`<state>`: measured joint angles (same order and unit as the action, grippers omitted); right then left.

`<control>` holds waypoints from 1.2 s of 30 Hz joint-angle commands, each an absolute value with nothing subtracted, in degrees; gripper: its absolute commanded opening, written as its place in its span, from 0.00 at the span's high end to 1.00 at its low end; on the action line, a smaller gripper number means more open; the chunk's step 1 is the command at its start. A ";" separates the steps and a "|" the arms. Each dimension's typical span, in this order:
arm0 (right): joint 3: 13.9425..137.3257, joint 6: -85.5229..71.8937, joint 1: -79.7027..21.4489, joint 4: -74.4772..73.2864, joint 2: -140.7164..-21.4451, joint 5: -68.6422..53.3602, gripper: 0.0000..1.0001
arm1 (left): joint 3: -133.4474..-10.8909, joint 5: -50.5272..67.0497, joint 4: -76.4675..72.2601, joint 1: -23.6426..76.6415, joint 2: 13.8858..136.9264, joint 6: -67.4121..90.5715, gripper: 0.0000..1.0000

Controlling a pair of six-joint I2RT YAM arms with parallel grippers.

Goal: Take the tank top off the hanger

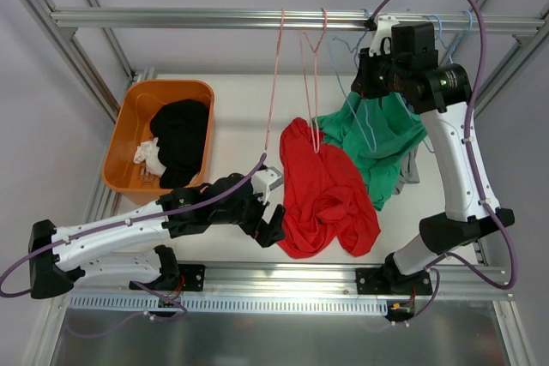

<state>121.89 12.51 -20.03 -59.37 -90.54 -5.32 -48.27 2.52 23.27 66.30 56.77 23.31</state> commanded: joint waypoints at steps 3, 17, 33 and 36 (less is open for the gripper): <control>117.95 12.39 -20.21 -56.78 -86.40 -4.22 0.99 | -49.74 -4.12 22.94 66.53 58.97 25.74 0.01; 98.98 9.50 -20.21 -54.06 -63.39 2.17 0.00 | -56.51 -20.21 10.38 68.91 81.64 26.63 0.01; 88.51 8.79 -20.13 -54.05 -42.63 4.13 0.01 | -70.65 -22.59 -5.28 68.91 109.32 36.47 0.01; 88.16 9.14 -20.21 -53.96 -42.28 2.12 0.00 | -71.63 -22.23 -4.23 68.91 113.46 38.92 0.01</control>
<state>88.40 8.47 -20.18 -55.13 -42.04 3.70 -69.87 -22.68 -2.70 68.34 110.98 34.59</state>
